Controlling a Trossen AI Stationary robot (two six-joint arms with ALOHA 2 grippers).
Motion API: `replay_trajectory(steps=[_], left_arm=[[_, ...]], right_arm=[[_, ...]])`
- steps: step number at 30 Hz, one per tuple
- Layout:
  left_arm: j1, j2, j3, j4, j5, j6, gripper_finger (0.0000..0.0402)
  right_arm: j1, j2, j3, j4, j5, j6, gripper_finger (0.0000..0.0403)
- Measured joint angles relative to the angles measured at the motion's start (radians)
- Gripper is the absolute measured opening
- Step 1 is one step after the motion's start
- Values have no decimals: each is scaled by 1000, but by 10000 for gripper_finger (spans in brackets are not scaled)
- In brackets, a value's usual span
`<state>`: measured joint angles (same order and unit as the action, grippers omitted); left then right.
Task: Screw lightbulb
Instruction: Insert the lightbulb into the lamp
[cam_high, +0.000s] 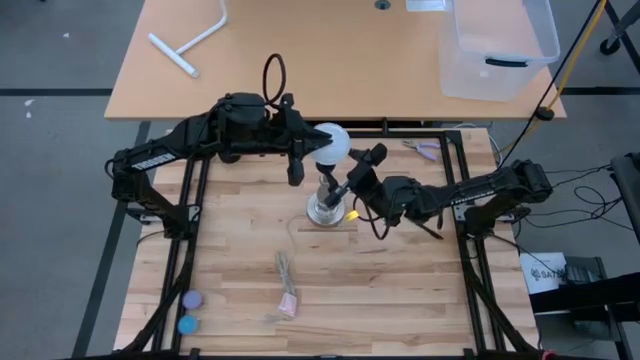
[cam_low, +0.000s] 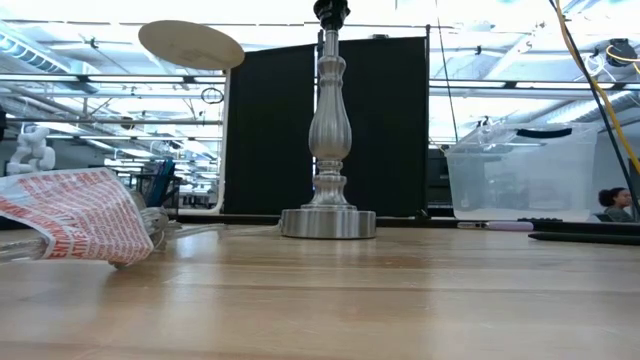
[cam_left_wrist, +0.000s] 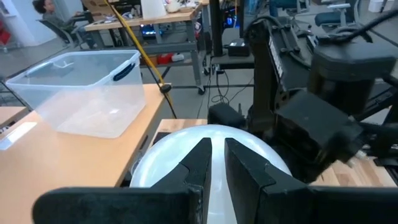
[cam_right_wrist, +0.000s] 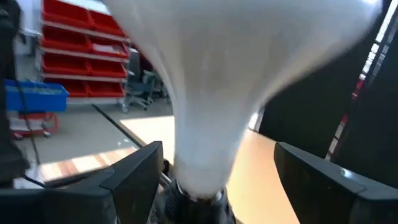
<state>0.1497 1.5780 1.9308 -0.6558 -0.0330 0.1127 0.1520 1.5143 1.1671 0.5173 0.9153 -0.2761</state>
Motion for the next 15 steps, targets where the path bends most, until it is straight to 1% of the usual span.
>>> replay_trajectory(steps=[5, 8, 11, 13, 15], left_arm=[[0, 0, 0, 1, -1, -1, 51], [0, 0, 0, 3, -1, -3, 51], [0, 0, 0, 6, -2, -4, 51], [0, 0, 0, 5, -2, -5, 51], [0, 0, 0, 6, -2, -8, 51]], right_arm=[[-14, 0, 0, 41, -29, -44, 298], [-31, 0, 0, 37, -79, -22, 297], [-43, 0, 0, 26, -85, -3, 297], [-48, 0, 0, 26, -93, -1, 290], [-50, 0, 0, 27, -112, 2, 274]])
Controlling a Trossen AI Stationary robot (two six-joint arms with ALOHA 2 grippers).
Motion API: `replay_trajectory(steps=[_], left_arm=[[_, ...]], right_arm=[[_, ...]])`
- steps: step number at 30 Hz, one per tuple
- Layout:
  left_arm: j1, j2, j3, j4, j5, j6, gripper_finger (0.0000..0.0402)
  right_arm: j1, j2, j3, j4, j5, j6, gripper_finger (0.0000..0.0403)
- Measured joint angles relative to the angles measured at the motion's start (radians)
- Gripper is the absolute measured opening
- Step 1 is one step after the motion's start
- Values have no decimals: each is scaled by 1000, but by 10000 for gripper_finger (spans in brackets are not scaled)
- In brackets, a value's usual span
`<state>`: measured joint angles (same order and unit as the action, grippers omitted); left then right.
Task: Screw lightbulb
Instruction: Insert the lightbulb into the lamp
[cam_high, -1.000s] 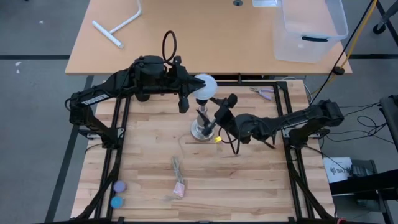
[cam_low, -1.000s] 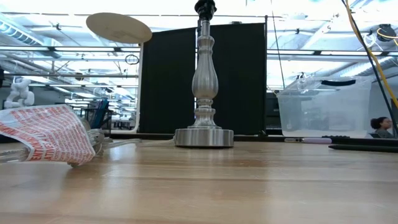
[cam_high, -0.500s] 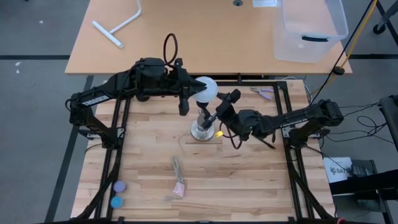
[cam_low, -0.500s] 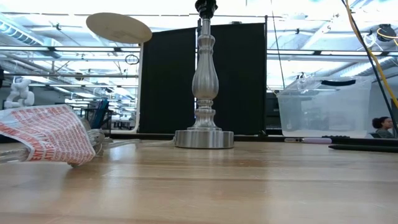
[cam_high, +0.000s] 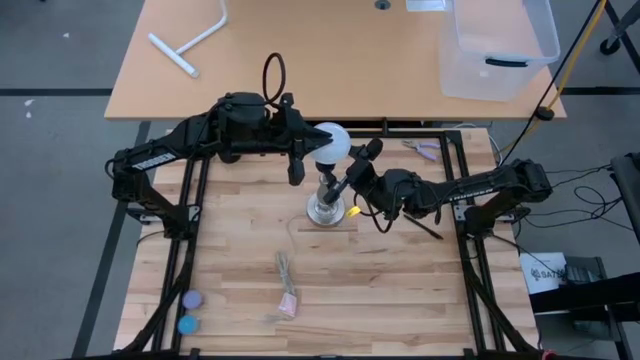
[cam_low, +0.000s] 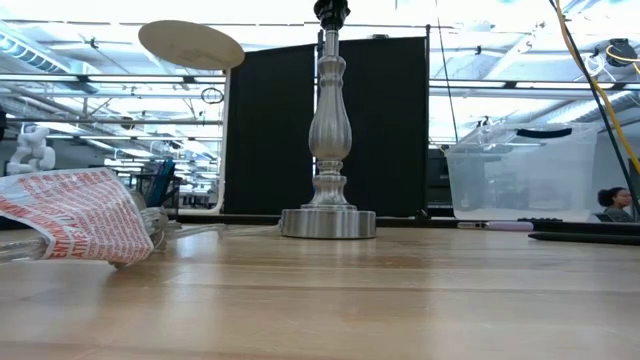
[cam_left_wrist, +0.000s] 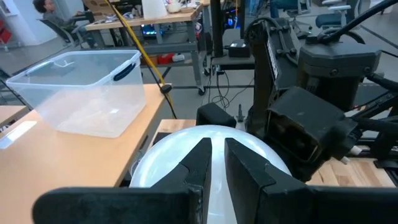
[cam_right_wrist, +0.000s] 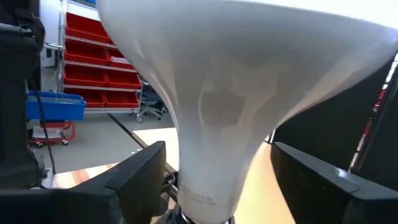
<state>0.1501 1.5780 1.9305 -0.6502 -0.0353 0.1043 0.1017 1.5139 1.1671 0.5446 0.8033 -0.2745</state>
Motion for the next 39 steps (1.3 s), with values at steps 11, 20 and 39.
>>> replay_trajectory(steps=[11, 20, 39], left_arm=[[0, 0, 0, -2, -1, 0, 51], [-8, -3, -1, 14, -6, 8, 51], [-68, -52, -3, 86, -71, 201, 51]], right_arm=[[-1, -1, 0, -2, -16, 3, 142], [0, -3, 1, -27, -16, 16, 142], [5, -3, 2, -52, -27, 23, 142]])
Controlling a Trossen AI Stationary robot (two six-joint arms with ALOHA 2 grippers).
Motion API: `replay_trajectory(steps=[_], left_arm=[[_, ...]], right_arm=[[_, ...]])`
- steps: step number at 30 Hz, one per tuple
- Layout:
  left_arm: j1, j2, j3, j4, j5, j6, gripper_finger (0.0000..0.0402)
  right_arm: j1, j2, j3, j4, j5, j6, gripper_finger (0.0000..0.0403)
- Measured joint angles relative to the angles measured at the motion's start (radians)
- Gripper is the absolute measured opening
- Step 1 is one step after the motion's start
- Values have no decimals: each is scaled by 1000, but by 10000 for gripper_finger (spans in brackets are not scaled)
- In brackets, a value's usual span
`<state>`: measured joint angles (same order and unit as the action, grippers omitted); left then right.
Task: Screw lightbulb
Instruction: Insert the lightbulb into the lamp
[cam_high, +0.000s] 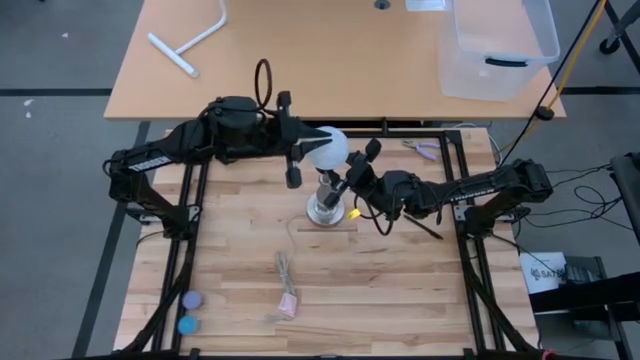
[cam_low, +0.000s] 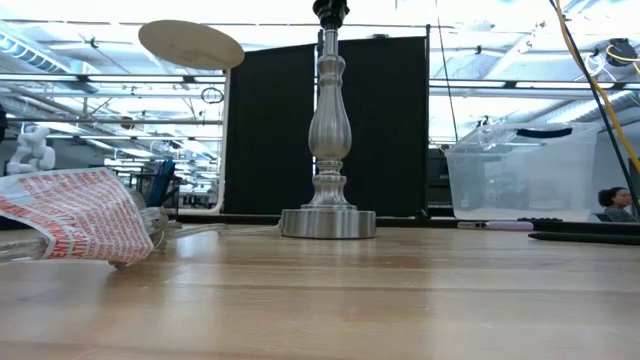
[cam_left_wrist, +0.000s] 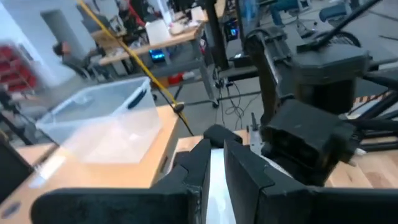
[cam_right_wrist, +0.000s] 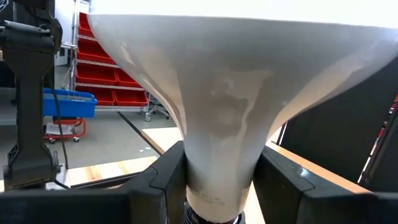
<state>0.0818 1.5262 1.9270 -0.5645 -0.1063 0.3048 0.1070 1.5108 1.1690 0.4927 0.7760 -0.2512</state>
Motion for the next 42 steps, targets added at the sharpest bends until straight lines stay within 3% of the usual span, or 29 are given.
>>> replay_trajectory(steps=[10, 15, 19, 26, 42], left_arm=[[-1, -14, 3, -37, -44, 69, 49], [-3, -16, 3, -4, -52, 72, 9], [-12, -29, 3, 32, -112, 71, 3], [19, -28, 3, -63, -87, 3, 1], [27, -24, -25, -97, -33, -43, 0]], right_arm=[[0, 0, 0, -3, 2, 0, 142], [0, 0, 0, -3, 2, -2, 142], [0, 1, 0, -7, 2, -3, 142], [1, -23, -1, -42, -12, 4, 143], [7, -30, -2, -63, -17, 30, 143]])
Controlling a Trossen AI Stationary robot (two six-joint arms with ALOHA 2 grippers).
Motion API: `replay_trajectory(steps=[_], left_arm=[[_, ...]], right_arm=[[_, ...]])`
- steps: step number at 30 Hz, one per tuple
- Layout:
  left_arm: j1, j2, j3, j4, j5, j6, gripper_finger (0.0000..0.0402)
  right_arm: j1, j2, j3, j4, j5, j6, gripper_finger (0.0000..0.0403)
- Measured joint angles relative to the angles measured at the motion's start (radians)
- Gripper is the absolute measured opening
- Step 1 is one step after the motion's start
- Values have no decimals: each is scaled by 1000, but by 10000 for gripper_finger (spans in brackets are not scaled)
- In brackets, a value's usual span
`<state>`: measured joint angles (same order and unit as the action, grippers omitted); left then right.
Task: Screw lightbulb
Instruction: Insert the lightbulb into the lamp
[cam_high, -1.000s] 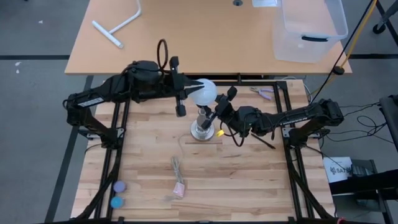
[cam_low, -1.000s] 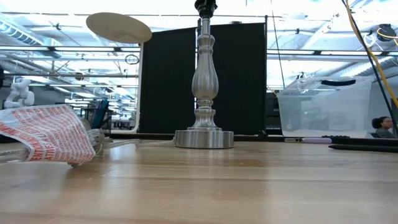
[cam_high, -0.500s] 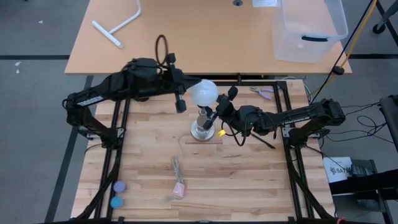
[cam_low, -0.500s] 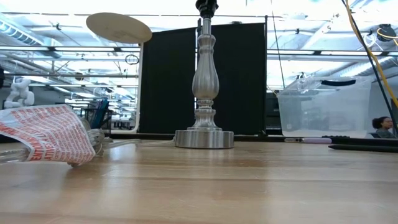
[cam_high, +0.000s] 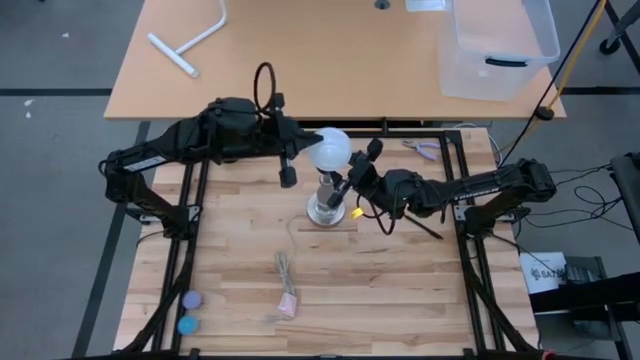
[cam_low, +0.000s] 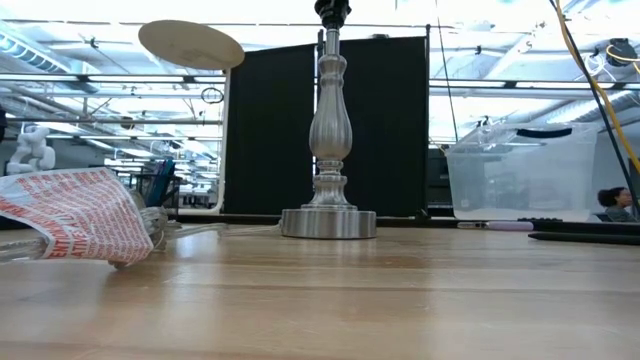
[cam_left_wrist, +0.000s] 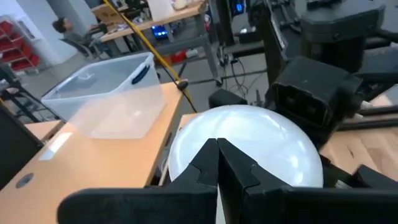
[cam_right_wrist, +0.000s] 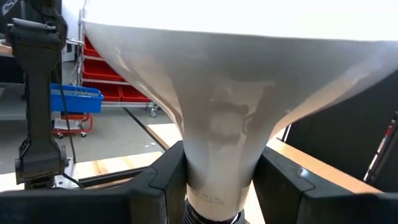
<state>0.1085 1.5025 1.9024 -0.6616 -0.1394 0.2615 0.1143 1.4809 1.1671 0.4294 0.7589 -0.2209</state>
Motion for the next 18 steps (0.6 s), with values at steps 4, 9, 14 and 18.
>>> replay_trajectory(steps=[4, 9, 14, 18], left_arm=[[0, -5, -14, 17, 1, -4, 0], [0, -4, -15, 28, 3, 0, 0], [2, -4, -16, 36, 6, 1, 0], [2, -4, -16, 40, 6, 0, 0]], right_arm=[[0, 0, 0, -2, 0, 9, 143], [0, -19, 0, -36, -10, 31, 142], [0, -46, 0, -81, -26, 41, 143], [0, -62, 2, -106, -54, 57, 142]])
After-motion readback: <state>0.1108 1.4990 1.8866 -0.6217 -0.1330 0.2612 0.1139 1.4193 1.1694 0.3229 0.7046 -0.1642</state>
